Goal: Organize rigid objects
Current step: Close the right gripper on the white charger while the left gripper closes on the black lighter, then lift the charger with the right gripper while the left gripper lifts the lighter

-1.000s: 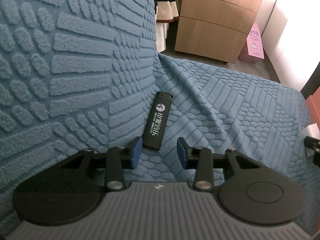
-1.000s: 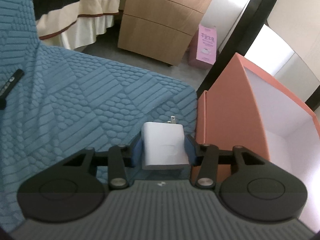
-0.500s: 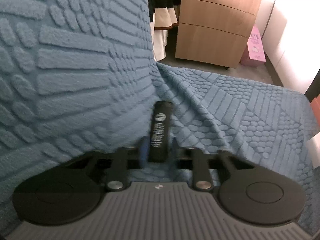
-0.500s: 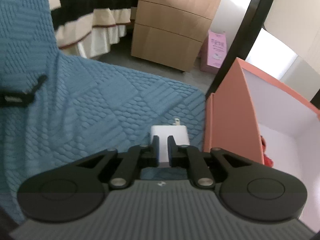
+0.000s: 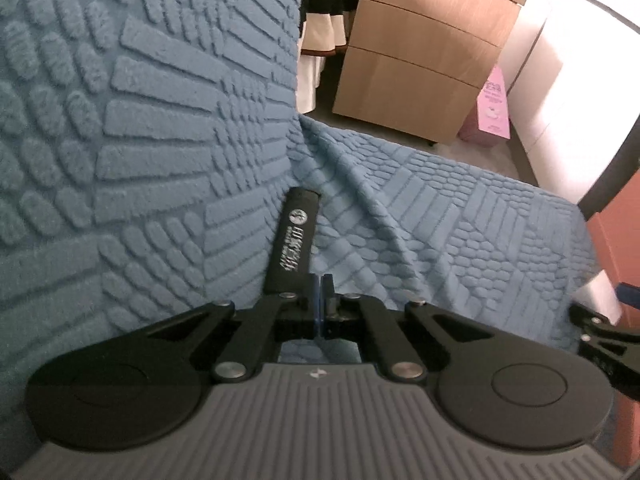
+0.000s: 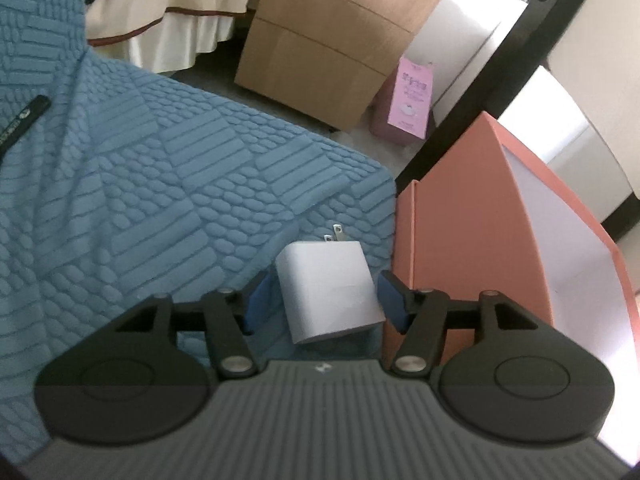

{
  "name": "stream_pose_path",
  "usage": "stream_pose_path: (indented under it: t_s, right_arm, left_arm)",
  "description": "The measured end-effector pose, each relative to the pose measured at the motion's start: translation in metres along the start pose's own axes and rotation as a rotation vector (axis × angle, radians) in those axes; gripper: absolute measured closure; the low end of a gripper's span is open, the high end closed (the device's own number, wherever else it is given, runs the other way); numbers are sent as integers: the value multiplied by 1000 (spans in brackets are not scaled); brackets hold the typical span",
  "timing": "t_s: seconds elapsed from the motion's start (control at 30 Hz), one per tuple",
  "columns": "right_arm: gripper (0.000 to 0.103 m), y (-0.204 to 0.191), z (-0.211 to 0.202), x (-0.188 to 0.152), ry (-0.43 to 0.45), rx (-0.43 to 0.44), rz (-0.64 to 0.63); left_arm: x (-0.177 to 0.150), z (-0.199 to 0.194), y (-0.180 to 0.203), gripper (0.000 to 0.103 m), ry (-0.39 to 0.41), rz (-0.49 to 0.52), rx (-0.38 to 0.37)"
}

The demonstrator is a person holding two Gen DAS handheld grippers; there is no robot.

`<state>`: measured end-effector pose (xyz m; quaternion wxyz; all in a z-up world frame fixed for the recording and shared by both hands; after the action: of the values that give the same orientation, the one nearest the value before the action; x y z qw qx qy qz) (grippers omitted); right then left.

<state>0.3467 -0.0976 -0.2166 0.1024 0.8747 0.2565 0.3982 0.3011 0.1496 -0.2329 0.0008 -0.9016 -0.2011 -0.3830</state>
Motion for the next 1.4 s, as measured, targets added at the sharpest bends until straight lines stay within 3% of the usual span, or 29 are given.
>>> stream_pose_path:
  t_s: [0.3,0.43,0.77,1.0,1.13,1.27,1.4]
  right_arm:
    - [42,6,14,15,-48,107,-21]
    - [47,20,25,21,-101,185,95]
    - [47,22,5,20,-50,250,181]
    - [47,17,-12,15,-26,286,186]
    - [47,13,-17,12,-20,290,173]
    - [47,9,-16,10,-22,282,179]
    - [47,7,-12,9,-30,277,181]
  left_arm:
    - [-4,-5,1,102,-2,47,24]
    - [0,-6,0,102,-4,60,27]
    - [18,6,9,99,32,162,55]
    - [25,30,11,97,7,175,50]
    - [27,36,13,62,14,189,52]
    - [24,45,14,62,9,216,85]
    - [26,49,8,63,16,164,67]
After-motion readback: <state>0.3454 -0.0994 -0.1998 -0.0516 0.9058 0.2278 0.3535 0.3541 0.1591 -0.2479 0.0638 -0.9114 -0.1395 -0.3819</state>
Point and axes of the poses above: each gripper's, at about its wrist camera, not at the fingertips, and z roughly the way its jaws point, y to its right, x to its top, the point moved 2 cm from there along z, roughly the way its jaws point, and after that the axes turned 9 degrees about y, right-handed, at the moved point
